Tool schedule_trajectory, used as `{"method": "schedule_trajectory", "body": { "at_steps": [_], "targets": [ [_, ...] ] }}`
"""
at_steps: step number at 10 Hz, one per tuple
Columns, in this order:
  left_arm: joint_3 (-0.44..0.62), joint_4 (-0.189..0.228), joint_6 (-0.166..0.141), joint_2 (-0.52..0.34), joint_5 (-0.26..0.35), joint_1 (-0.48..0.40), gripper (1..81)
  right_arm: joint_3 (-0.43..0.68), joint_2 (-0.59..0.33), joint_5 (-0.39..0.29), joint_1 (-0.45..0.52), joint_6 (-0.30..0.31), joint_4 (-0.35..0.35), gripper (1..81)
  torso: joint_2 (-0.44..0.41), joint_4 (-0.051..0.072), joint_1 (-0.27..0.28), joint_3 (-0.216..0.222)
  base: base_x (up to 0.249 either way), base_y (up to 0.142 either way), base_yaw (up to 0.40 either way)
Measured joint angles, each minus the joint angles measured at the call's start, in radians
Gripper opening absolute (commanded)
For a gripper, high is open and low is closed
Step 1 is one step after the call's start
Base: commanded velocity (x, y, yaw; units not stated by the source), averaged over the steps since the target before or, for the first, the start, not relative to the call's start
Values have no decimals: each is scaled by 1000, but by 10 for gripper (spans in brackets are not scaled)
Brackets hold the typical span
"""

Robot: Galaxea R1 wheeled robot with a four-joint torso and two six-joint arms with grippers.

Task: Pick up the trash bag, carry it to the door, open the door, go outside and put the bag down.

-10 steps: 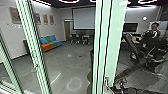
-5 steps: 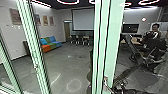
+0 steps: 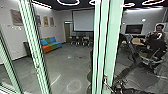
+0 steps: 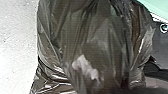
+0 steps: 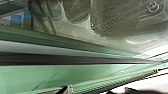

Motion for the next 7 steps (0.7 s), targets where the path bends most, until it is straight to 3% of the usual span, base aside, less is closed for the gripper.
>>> {"method": "schedule_trajectory", "body": {
  "at_steps": [4, 7],
  "targets": [
    [0, 0, 0, -3, 0, 0, 10, 28, -16, 0, -1, 1, -5, 811, 0, 0, 0, 0, 0, 0, 0],
    [0, 0, 0, -3, 4, 17, 10, 68, -42, -13, -14, -10, -8, 811, -1, 0, -1, 0, 92, 0, 0]
  ]
}}
